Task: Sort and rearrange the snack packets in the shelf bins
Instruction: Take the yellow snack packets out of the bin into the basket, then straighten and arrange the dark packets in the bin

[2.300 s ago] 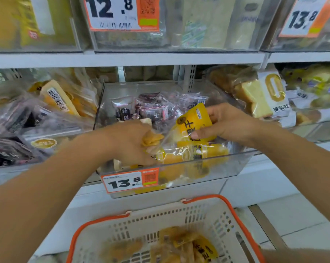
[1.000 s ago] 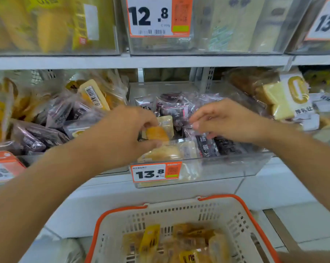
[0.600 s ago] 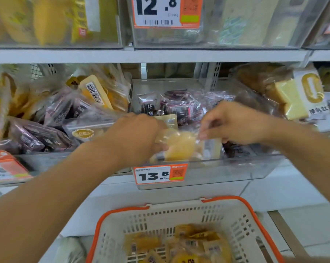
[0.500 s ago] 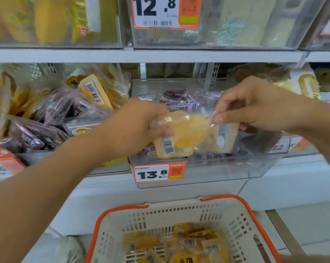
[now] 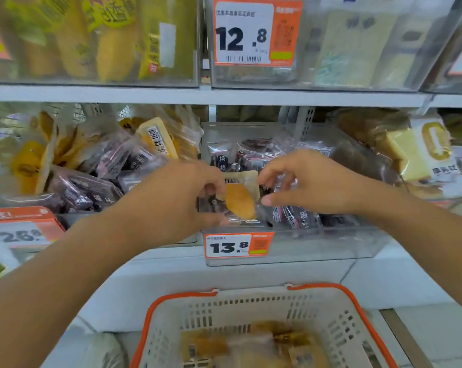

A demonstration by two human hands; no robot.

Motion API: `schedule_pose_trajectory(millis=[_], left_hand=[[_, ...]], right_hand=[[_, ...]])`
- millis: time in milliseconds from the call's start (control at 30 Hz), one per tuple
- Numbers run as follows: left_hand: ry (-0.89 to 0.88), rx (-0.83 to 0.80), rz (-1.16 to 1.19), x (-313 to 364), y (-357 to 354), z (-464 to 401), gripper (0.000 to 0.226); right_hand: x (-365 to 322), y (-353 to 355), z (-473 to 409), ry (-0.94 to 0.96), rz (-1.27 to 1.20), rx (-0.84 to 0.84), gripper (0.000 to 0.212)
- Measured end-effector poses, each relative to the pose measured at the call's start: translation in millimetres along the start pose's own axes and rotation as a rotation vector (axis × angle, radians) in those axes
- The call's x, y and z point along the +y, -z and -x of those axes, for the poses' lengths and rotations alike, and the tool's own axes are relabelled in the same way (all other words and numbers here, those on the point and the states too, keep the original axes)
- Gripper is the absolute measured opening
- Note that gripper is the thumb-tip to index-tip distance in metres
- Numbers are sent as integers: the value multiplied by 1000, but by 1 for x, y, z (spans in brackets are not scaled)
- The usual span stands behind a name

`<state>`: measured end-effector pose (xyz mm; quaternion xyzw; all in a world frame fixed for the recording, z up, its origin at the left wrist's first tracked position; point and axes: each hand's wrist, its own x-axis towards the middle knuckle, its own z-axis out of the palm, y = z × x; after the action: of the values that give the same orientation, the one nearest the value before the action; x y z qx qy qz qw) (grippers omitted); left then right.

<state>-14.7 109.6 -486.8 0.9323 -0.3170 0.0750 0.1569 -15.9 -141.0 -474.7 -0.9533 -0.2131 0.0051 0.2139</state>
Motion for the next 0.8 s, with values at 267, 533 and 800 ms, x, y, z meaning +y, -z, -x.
schedule_pose_trajectory(millis=[267,533,800], left_hand=[[-37,-145,-245,-14,1,-10,54],[-60,-206,-304,-14,0,-9,62],[-50,-120,-218,-11,-7,-3,50]], right_hand=[[7,-53,-121,-84,407,-458,139],[8,-33,-94,89,334,-171,48],[7,46,51,-30,-331,286,28]])
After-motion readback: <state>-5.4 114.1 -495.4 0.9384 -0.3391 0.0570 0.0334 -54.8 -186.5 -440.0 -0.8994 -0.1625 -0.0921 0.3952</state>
